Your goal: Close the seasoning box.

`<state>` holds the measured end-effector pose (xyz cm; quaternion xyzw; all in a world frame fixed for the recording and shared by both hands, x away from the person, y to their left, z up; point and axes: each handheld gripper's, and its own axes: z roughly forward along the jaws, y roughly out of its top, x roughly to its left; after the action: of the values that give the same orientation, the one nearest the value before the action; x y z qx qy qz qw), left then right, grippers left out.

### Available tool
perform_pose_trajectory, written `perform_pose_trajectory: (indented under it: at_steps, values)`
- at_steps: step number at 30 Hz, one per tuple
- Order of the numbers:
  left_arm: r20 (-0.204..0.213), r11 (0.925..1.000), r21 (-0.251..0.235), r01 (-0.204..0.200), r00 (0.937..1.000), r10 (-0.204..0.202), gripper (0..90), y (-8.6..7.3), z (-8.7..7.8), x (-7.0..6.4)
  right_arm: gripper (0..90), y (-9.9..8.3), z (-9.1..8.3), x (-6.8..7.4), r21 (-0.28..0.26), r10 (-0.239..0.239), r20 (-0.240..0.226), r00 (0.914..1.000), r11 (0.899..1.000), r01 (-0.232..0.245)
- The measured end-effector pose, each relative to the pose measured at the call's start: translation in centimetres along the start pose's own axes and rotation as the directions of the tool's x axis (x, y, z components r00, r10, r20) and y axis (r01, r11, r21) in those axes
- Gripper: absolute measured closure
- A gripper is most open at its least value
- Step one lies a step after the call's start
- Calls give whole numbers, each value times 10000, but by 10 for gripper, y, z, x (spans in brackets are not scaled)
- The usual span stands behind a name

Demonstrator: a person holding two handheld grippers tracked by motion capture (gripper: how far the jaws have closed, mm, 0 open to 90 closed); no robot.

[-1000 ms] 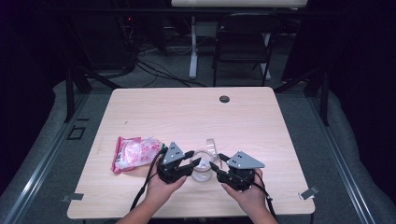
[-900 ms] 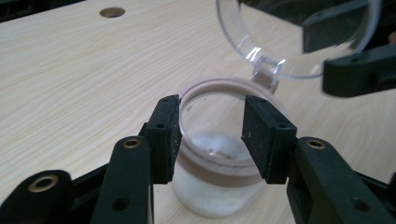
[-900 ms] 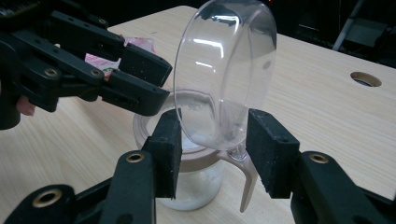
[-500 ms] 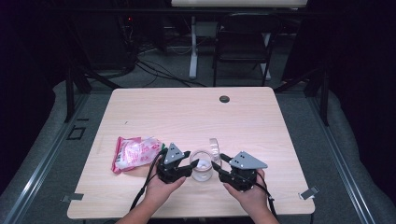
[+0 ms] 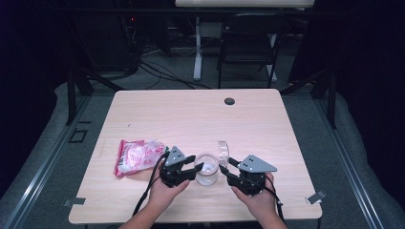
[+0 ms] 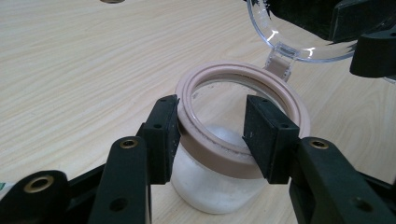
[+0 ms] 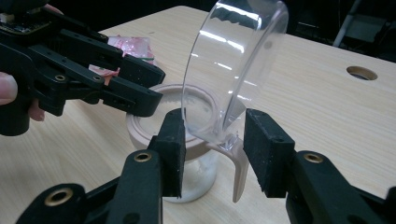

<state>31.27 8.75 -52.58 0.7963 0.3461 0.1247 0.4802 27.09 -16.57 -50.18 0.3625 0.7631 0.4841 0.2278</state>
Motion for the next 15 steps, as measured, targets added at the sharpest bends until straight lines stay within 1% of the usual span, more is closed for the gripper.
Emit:
perform_pose_trajectory:
  at_steps: [5,6,7,8,11,12,14,15]
  values:
    - [-35,10000,-53,-41,10000,41,549,0,0,-1,609,-3,0,-5,133,167,20,9999,9998,-168]
    - [-27,10000,-62,-61,10000,61,548,-1,0,-1,620,-5,0,-9,184,420,-153,9990,9990,-417]
    - [-27,10000,-62,-61,10000,61,548,-1,0,-1,620,-5,0,-9,184,420,-153,9990,9990,-417]
    - [-31,10000,-58,-72,10000,72,548,-1,0,-1,622,-7,2,-10,246,598,-251,9979,9979,-592]
    - [-27,10000,-19,-65,10000,65,548,-1,0,-1,629,-8,4,-9,354,526,-177,9985,9980,-519]
    - [-54,10000,-80,-7,10000,7,548,-1,0,-1,623,-8,7,-8,476,494,-140,9987,9977,-487]
    - [-60,10000,-75,-2,10000,2,549,-1,0,-1,618,-9,8,-7,407,550,-132,9984,9977,-544]
    - [-69,10000,-77,-13,10000,12,549,-1,0,-2,617,-9,9,-7,475,565,-100,9984,9973,-560]
